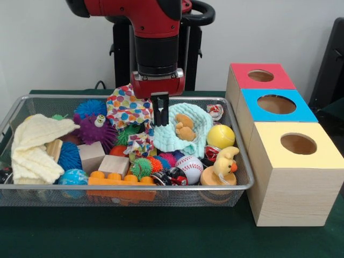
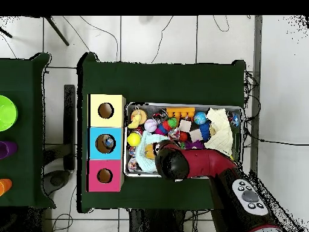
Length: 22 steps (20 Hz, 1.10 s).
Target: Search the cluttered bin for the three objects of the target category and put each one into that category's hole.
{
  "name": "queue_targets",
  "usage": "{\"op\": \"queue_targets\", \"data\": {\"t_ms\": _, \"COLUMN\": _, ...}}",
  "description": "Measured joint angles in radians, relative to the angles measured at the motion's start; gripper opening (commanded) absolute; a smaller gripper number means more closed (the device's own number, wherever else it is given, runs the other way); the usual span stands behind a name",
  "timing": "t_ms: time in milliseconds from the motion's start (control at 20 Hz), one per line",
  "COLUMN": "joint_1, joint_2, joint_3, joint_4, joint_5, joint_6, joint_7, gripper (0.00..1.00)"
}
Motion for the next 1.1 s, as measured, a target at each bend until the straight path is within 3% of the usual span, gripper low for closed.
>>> {"op": "queue_targets", "data": {"t_ms": 200, "joint_1": -0.011, "joint_2": 0.005, "joint_3": 0.014, "joint_4": 0.0, "joint_5": 0.0, "joint_6": 0.0, "joint_7": 0.0, "gripper": 0.0}}
{"op": "queue_targets", "data": {"t_ms": 250, "joint_1": -0.017, "joint_2": 0.012, "joint_3": 0.019, "joint_4": 0.0, "joint_5": 0.0, "joint_6": 0.0, "joint_7": 0.0, "gripper": 1.0}}
{"op": "queue_targets", "data": {"t_ms": 1100, "joint_1": -0.02, "joint_2": 0.015, "joint_3": 0.02, "joint_4": 0.0, "joint_5": 0.0, "joint_6": 0.0, "joint_7": 0.0, "gripper": 1.0}}
